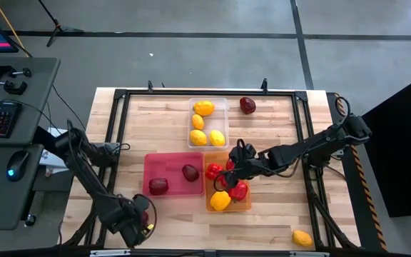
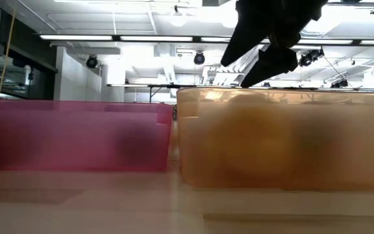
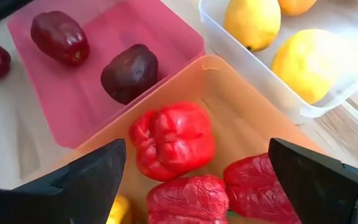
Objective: Sort produce into baskets
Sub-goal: Put the apple into the red bin
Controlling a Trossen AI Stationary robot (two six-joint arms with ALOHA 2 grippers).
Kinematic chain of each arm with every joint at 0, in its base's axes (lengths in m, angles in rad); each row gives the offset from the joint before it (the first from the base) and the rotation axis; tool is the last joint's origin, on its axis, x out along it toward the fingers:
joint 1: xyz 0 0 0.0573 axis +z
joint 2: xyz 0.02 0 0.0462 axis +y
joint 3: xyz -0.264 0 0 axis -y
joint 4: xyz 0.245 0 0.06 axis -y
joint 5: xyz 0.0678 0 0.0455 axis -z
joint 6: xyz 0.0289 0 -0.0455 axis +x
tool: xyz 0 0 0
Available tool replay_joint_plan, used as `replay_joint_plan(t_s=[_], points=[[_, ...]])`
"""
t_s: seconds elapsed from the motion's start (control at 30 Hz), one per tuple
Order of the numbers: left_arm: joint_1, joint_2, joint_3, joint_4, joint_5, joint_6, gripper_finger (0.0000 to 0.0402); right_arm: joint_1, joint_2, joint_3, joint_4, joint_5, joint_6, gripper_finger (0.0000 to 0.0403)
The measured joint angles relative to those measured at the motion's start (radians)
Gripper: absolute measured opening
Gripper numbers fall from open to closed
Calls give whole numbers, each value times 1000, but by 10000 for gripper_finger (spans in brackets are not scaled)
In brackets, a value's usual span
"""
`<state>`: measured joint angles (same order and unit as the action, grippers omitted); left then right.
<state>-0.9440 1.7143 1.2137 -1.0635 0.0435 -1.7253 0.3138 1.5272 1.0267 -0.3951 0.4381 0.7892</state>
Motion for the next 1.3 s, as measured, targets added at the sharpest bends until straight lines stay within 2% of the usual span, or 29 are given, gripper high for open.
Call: replay_joint_plan(t_s=[0.2, 0.57, 0.67, 0.8, 0.87, 1.0, 1.07, 1.17, 1.2, 1.23, 1.3], points=[[1, 66, 0, 50, -12, 43, 371, 0, 0, 0, -26, 0, -9, 383], [14, 135, -8, 74, 0, 25, 367, 1, 0, 0, -58, -2, -4, 383], [34, 136, -17, 70, 30, 25, 345, 1, 0, 0, -63, -2, -4, 383], [50, 76, -18, 65, 13, 68, 283, 1, 0, 0, -89, -3, -4, 383], [50, 12, -18, 61, -32, 85, 264, 1, 0, 0, -107, -5, -4, 383], [50, -168, -17, 53, -191, 150, 264, 1, 0, 0, -131, -9, 19, 383], [56, -265, -16, 47, -345, 178, 265, 1, 0, 0, -134, -8, 18, 383], [105, -368, -16, 15, -631, 235, 287, 1, 0, 0, -135, -8, 19, 383], [135, -389, -16, 4, -698, 276, 294, 1, 0, 0, -136, -8, 23, 383], [174, -403, -16, -2, -729, 334, 300, 1, 0, 0, -137, -9, 28, 383], [274, -414, -26, 7, -708, 462, 304, 3, 0, 0, -146, -17, 55, 383]])
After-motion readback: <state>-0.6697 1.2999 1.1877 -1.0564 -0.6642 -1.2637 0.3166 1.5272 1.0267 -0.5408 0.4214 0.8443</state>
